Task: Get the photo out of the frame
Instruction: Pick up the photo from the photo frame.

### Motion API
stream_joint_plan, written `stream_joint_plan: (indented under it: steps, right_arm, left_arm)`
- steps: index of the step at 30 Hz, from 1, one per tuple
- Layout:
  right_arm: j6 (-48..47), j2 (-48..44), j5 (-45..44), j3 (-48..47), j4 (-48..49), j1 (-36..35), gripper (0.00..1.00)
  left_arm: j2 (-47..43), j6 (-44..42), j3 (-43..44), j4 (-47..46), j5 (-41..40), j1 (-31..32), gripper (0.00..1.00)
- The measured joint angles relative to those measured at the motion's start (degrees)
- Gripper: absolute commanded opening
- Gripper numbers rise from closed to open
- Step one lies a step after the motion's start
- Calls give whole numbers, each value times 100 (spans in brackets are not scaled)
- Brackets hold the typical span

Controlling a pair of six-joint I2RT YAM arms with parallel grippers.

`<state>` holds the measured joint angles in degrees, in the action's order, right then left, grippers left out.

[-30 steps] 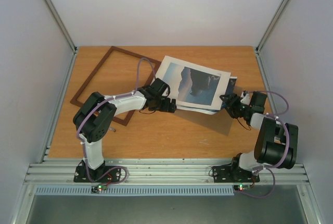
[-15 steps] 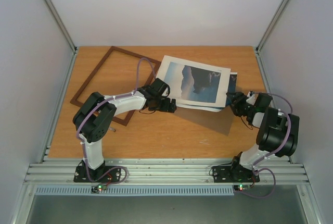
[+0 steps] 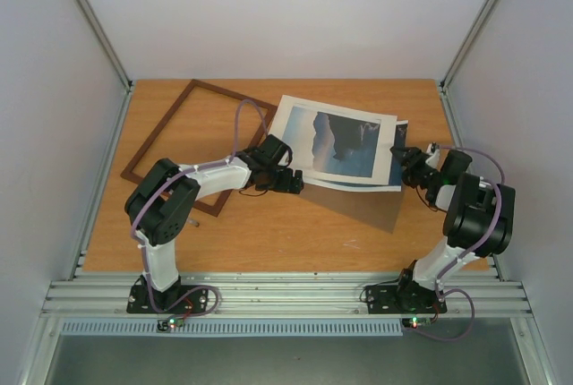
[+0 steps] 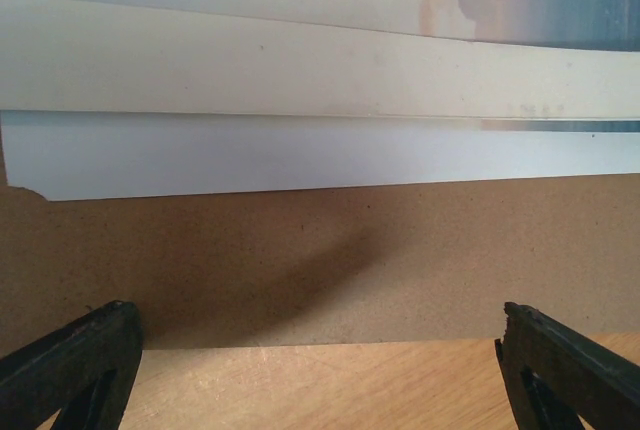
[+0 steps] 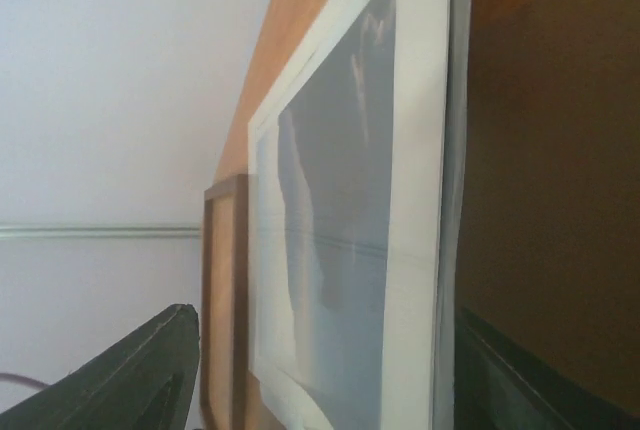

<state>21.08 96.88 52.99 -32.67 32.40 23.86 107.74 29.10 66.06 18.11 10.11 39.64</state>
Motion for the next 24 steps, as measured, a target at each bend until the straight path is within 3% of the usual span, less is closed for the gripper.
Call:
stream_joint_plan:
  steps: [10,24]
  right_arm:
    - [186,431,326,-85,369,17,46]
    - [1364,1506,640,92,2087,525,29]
  left_arm:
    - [-7,0,-9,-13,9,-4,97]
    - [-13,0,-20,-26,15,-4,97]
